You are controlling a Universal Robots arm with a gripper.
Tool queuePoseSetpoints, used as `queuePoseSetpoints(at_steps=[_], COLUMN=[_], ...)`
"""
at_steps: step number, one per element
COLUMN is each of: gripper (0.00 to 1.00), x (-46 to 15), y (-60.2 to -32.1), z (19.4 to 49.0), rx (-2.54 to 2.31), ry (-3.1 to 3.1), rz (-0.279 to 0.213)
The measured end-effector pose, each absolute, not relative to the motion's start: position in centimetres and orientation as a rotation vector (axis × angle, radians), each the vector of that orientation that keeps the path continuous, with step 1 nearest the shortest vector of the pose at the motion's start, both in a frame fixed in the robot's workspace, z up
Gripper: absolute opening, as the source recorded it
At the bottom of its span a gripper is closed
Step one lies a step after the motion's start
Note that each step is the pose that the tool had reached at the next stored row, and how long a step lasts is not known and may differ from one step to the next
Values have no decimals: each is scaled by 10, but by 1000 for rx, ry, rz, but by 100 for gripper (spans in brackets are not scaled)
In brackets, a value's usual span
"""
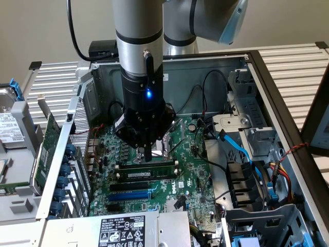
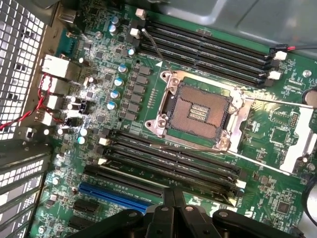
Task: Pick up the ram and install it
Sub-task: 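Press down the ram until it locks into place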
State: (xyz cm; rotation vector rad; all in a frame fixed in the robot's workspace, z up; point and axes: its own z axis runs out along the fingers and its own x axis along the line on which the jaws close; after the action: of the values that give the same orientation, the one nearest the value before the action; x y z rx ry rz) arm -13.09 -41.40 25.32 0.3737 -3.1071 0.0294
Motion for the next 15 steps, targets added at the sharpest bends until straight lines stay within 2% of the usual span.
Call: queuePoseSetpoints(at_steps=[15], gripper=[11], x=[-131], y=[-414], z=[253], rx=[125], ry=[-3132], rz=[62])
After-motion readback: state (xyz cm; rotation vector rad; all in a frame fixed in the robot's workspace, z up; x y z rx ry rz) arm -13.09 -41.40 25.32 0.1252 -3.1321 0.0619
